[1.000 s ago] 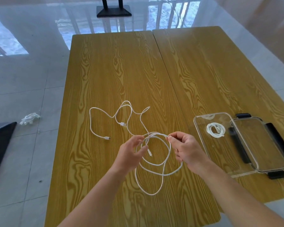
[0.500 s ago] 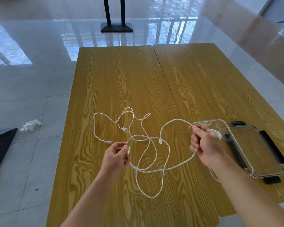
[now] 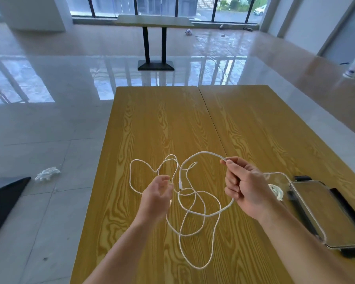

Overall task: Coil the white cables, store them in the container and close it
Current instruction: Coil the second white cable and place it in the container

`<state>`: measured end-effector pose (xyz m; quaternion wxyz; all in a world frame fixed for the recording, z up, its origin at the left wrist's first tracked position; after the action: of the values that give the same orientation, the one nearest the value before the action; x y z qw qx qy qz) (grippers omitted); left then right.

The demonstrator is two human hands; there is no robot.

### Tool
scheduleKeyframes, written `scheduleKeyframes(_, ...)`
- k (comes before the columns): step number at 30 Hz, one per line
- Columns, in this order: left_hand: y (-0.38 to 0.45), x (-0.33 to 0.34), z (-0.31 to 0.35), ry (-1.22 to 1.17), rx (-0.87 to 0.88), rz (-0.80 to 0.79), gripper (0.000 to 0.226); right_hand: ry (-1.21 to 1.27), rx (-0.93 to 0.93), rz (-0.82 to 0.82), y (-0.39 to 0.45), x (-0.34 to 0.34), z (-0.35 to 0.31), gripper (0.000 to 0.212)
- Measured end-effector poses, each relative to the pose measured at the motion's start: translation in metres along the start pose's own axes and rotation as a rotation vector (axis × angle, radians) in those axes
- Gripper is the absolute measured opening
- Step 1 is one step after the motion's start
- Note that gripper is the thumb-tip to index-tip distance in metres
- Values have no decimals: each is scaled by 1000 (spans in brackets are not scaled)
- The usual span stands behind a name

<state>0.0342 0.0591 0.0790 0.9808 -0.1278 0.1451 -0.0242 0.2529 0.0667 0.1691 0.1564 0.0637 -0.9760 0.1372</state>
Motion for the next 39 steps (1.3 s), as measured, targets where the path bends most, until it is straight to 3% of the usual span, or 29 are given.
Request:
scheduleKeyframes(6,3,-4,51,-224,301,-108,17,-65,-29,-53,6,20,-14,17)
scheduleKeyframes(9,4,-7,63,-244,327,-21,15,-70,-21,-61,9,22,-20,17)
scheduleKeyframes(14,19,-17,76,-421,236,101,18,-121,29,-151,9,25,-28,19)
scheduleKeyframes(19,18,-9,93,-556,31,25,14,-128,-43,-284,7,44,-28,20)
scheduleKeyframes(23,9,-12,103,-616,-145,-119,39,-397,-129,-264,4,52,-24,23)
scheduleKeyframes(25,8,-17,103,-689,-151,-227,54,-523,-141,-265,4,54,-18,16)
scheduleKeyframes(28,5,-22,108,-663,-113,-303,60,-649,-101,-324,5,56,-8,12)
scheduleKeyframes(33,3,-37,121,-643,-92,-321,35,-934,-69,-457,4,64,8,14)
scheduleKeyframes(39,3,-45,128,-484,-60,-341,34,-1208,-26,-534,12,69,9,18)
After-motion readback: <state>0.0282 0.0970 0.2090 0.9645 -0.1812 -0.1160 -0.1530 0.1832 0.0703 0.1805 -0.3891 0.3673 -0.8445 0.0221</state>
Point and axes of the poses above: each hand's wrist, its own y-axis towards the middle knuckle, its own x-axis out of the palm, z = x × y, the point moved 2 cm from there along y, towards the middle knuckle, and after that the axes turned 9 degrees about -z, right-handed, at the moved point
